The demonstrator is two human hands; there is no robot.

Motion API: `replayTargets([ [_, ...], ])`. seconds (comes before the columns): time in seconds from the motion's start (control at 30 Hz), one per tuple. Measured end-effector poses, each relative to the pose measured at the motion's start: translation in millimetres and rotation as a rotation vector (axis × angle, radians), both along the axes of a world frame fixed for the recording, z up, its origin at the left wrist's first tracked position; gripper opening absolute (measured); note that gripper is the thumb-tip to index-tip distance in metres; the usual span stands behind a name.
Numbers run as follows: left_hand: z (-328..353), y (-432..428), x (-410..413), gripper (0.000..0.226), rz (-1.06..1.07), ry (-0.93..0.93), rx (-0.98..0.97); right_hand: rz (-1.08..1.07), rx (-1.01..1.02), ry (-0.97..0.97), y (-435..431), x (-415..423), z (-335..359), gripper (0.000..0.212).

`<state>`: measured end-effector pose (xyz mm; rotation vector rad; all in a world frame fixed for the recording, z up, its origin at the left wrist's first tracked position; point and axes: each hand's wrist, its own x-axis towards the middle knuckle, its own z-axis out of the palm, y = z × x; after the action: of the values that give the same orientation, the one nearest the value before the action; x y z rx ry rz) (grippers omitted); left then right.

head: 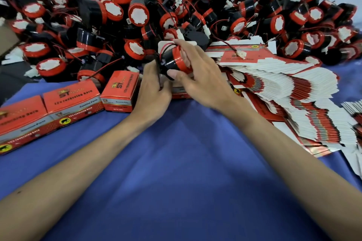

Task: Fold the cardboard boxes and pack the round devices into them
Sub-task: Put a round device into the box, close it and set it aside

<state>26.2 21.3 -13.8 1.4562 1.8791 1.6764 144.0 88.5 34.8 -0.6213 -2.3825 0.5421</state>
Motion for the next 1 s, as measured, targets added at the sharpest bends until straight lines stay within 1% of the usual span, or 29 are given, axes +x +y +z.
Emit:
replayTargets([
  [0.1,1.1,-1.6,-0.7,0.025,0.009,-0.021,0.003,-0.055,0.083,-0.05,-0.3,3.8,-2.5,0.064],
  [0.2,1.1,-4.3,1.4,0.027,0.048,0.0,0.021,-0.151,0.182,-0.155,-2.2,3.0,-5.1,0.063],
  [0.3,1.6,-6.0,3.9,0.028,0.042,-0.027,0.008,-0.203,0.316,-0.252,-4.8,1.0,-8.4,0.059],
  [0.4,2.9,-6.5,4.9,0.027,0.028,-0.071,0.004,-0.215,0.403,-0.357,-7.1,2.8,-8.5,0.058],
  [0.47,4.0,-6.8,5.2,0.028,0.021,-0.11,0.008,-0.196,0.41,-0.418,-4.9,4.4,-6.9,0.055],
  [0.57,4.3,-8.2,5.6,0.029,0.014,-0.121,-0.003,-0.191,0.392,-0.504,-4.6,5.6,-9.5,0.052],
  [0.67,6.4,-8.5,8.0,0.029,-0.017,-0.11,-0.023,-0.175,0.49,-0.619,-8.1,0.0,-16.5,0.047],
  [0.83,3.6,-6.4,6.3,0.027,0.015,-0.072,-0.029,-0.272,0.544,-0.568,-10.0,-0.6,-17.5,0.033],
  [0.9,2.2,-5.2,6.1,0.027,0.028,-0.045,-0.037,-0.284,0.54,-0.554,-8.4,2.2,-12.4,0.022],
  [1.0,-0.8,-3.4,3.0,0.026,0.025,-0.042,-0.025,-0.271,0.468,-0.574,-2.9,5.2,-1.1,0.024],
])
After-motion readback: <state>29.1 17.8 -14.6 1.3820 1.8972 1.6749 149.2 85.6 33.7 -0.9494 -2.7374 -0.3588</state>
